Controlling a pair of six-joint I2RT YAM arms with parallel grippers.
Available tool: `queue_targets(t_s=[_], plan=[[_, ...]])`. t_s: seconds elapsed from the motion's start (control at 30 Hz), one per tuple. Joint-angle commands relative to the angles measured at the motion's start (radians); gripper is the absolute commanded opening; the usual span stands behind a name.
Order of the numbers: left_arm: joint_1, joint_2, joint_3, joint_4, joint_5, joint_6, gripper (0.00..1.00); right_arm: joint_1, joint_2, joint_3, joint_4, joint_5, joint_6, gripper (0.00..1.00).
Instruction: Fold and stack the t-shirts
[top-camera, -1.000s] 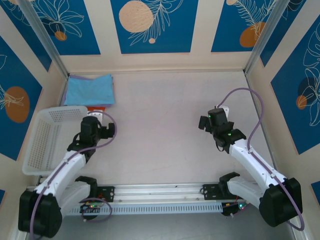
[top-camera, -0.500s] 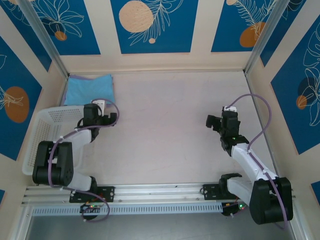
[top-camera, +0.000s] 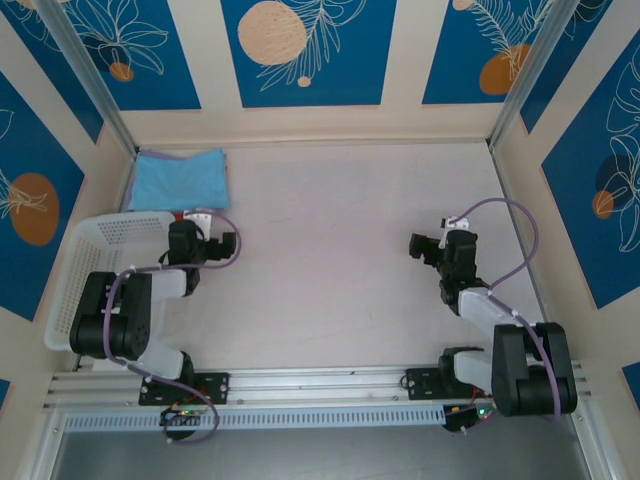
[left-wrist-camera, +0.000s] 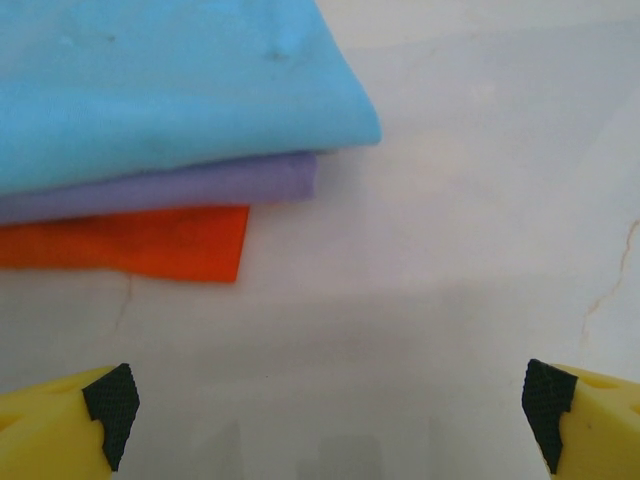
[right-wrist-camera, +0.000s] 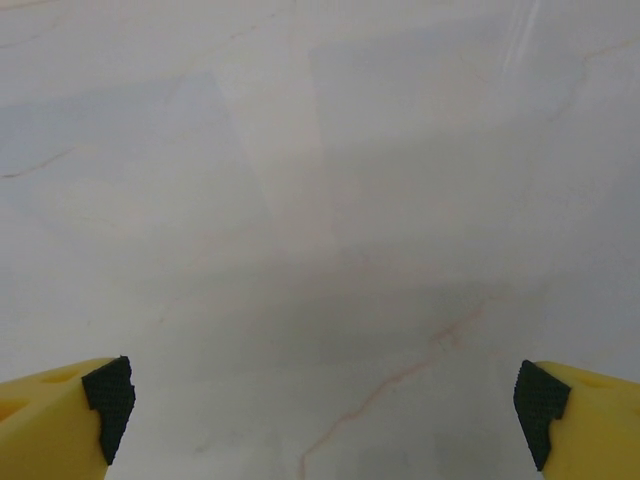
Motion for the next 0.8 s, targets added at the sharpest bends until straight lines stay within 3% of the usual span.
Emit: queue_targets(t_s=[0.0, 0.17, 0.33, 0.47, 0.6, 0.63, 0.77], plan=[[-0.004, 0.000, -0.038, 0.184, -0.052, 0.003, 1.00, -0.010, 0.061, 0.014, 0.195, -0.060, -0.010, 1.00], [-0.011, 0.016, -0.034, 0.184, -0.009, 0.028, 1.00, -0.012, 0.178, 0.046, 0.315, -0.119, -0.035, 0.99], [-0.042, 0.012, -0.061, 0.232, -0.049, 0.056, 1.00, 0.030, 0.258, 0.018, 0.451, -0.121, -0.100, 0.99], [-0.034, 0.024, -0.053, 0.227, -0.043, 0.045, 1.00, 0.066, 0.332, -0.075, 0.700, -0.088, -0.139, 0.99], [-0.014, 0.027, -0.041, 0.209, -0.010, 0.031, 1.00, 0.044, 0.339, 0.052, 0.472, -0.045, -0.081, 1.00], [-0.013, 0.027, -0.043, 0.211, -0.010, 0.030, 1.00, -0.010, 0.325, 0.056, 0.428, -0.139, -0.052, 0.99], [-0.014, 0.025, -0.046, 0.215, -0.011, 0.031, 1.00, 0.010, 0.331, 0.053, 0.446, -0.093, -0.064, 0.99]])
